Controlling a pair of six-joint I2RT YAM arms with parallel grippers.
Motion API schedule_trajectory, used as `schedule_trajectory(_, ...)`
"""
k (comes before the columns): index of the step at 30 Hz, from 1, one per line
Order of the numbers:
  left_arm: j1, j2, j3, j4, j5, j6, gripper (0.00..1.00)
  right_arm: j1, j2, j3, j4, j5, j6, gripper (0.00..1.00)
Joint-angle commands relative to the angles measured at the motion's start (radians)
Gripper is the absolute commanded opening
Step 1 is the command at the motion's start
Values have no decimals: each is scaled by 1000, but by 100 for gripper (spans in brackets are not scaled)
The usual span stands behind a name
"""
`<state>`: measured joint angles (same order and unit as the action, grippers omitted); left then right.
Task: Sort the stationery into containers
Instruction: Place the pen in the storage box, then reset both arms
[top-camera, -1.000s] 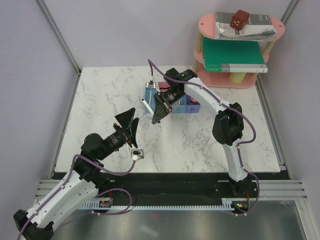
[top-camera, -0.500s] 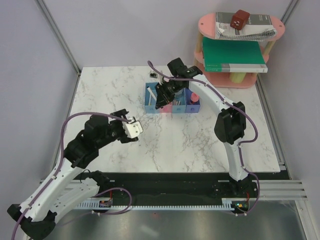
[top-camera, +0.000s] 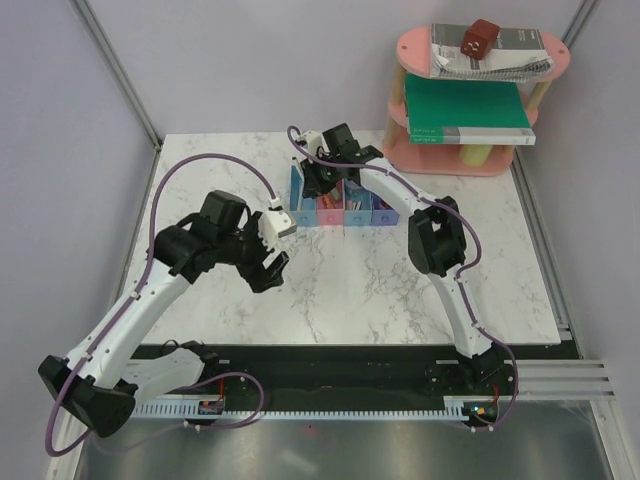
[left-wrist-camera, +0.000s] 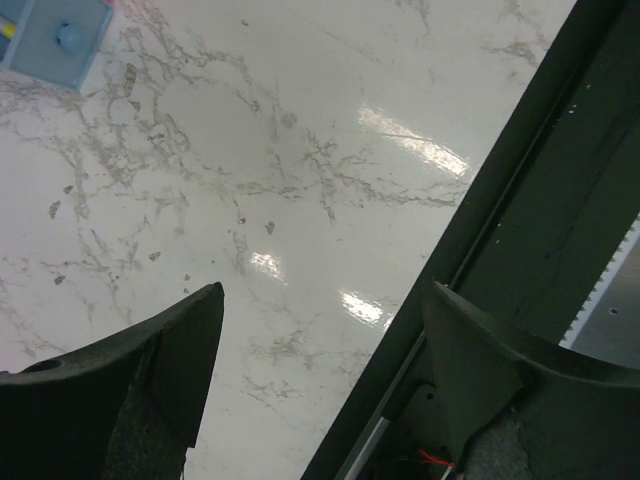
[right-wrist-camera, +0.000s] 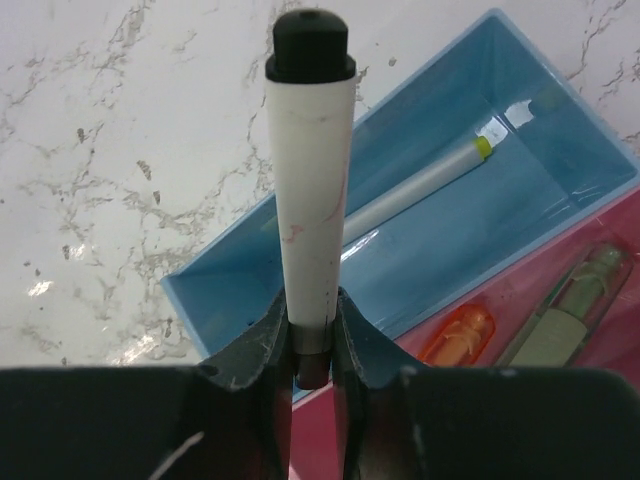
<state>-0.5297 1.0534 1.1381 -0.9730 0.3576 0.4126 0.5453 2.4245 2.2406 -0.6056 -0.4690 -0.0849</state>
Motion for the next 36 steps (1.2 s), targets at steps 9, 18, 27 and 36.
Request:
schedule_trajectory(9,40,46,135,-96,118,-63,88,-4,62,-33,319,33,177,20)
schedule_trajectory(18,71,62,160,-96,122,-31,94,-4,-24,-133,365,38,178,66)
schedule_trajectory(27,137,37,143,-67,109,-60,99,-2,-175,-232,365,38,157,98)
schedule_trajectory(36,290,92,114,46,43,-110,100,2,-582,-424,175,27,-84,98)
